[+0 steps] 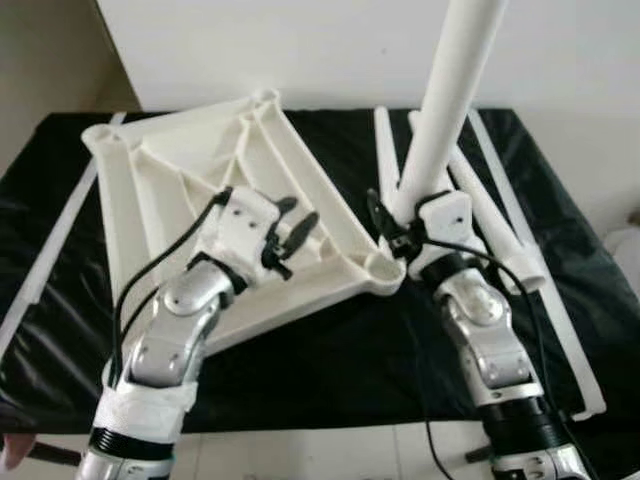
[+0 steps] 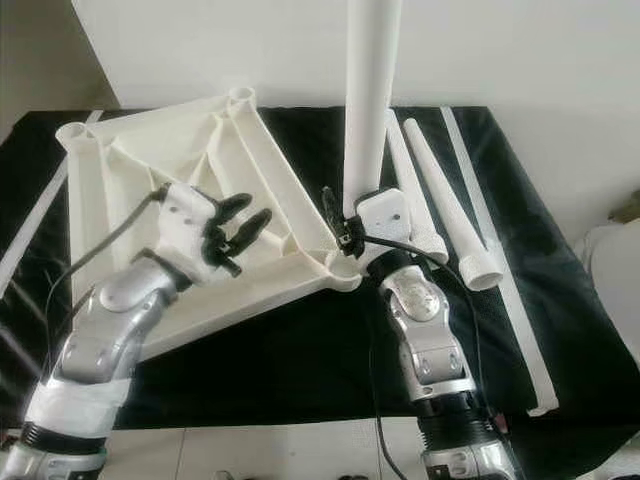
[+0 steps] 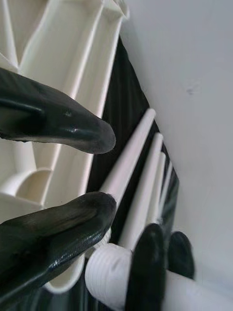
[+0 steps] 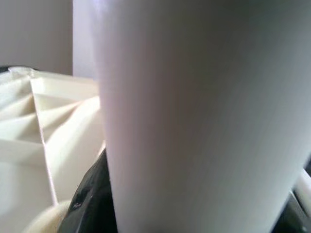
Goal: Building children table
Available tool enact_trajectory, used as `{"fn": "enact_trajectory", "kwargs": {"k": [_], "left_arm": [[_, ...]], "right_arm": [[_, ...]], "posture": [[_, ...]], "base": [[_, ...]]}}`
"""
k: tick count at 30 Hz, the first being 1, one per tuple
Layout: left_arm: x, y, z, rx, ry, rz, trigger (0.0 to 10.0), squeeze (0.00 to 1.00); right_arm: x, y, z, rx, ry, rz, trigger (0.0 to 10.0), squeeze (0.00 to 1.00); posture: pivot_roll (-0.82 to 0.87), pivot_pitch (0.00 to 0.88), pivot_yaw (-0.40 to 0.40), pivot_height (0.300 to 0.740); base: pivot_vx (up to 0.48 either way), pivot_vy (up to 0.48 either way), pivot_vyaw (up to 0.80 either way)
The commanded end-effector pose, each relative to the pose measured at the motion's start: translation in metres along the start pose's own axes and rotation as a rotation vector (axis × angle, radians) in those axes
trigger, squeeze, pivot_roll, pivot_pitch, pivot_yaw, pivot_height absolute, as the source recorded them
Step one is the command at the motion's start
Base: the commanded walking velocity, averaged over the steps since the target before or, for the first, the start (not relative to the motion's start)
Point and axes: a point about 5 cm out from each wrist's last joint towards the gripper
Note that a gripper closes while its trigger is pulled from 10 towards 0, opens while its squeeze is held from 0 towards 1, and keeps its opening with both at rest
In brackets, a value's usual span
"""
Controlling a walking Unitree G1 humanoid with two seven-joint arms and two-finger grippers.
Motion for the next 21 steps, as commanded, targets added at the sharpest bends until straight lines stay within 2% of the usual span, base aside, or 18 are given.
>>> {"fn": "enact_trajectory", "kwargs": {"k": [1, 11, 12, 13, 15, 16, 17, 18, 21], "left_arm": [[0.002, 0.000, 0.004, -0.032, 0.024, 0.006, 10.0, 1.00], [0.005, 0.000, 0.007, -0.067, 0.032, 0.011, 10.0, 1.00], [0.009, 0.000, 0.010, -0.090, 0.046, 0.031, 10.0, 0.00], [0.009, 0.000, 0.010, -0.090, 0.046, 0.031, 10.0, 0.00], [0.019, 0.000, 0.018, -0.167, 0.085, 0.078, 10.0, 0.00], [0.023, 0.000, 0.022, -0.197, 0.103, 0.099, 4.6, 0.00], [0.023, 0.000, 0.022, -0.197, 0.103, 0.099, 4.6, 0.00], [0.027, 0.000, 0.024, -0.216, 0.115, 0.126, 0.0, 0.00], [0.032, -0.001, 0.031, -0.276, 0.129, 0.147, 0.0, 0.00]], "right_arm": [[0.001, -0.001, 0.002, 0.010, 0.002, -0.008, 10.0, 0.00], [-0.001, 0.002, 0.000, 0.038, -0.027, -0.054, 10.0, 0.00], [-0.001, 0.003, -0.003, 0.069, -0.046, -0.076, 10.0, 0.00], [-0.001, 0.003, -0.003, 0.069, -0.046, -0.076, 10.0, 0.00], [-0.002, 0.006, -0.010, 0.144, -0.073, -0.111, 10.0, 0.00], [-0.003, 0.007, -0.013, 0.171, -0.081, -0.123, 10.0, 0.00], [-0.003, 0.007, -0.013, 0.171, -0.081, -0.123, 10.0, 0.00], [-0.003, 0.008, -0.014, 0.189, -0.083, -0.130, 10.0, 0.00], [-0.004, 0.009, -0.017, 0.229, -0.084, -0.148, 10.0, 0.00]], "posture": [[-0.07, 0.151, 0.013, 0.740], [-0.07, 0.150, 0.016, 0.740], [-0.07, 0.152, 0.020, 0.740], [-0.07, 0.152, 0.020, 0.740], [-0.06, 0.154, 0.020, 0.740], [-0.06, 0.154, 0.020, 0.740], [-0.06, 0.154, 0.020, 0.740], [-0.06, 0.153, 0.019, 0.740], [-0.06, 0.150, 0.021, 0.740]], "base": [[0.000, 0.000, 0.00], [0.000, 0.000, 0.00], [0.000, 0.000, 0.00], [0.000, 0.000, 0.00], [0.000, 0.000, 0.00], [0.000, 0.000, 0.00], [0.000, 0.000, 0.00], [0.000, 0.000, 0.00], [0.000, 0.000, 0.00]]}}
Point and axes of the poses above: a point about 5 cm out from each wrist's last joint towards the gripper, its own y axis pointing back from the gripper into the wrist, its own x axis along the axis of the wrist's last joint, z = x × y, and after that the axes turned 1 degree about -y, right-handed
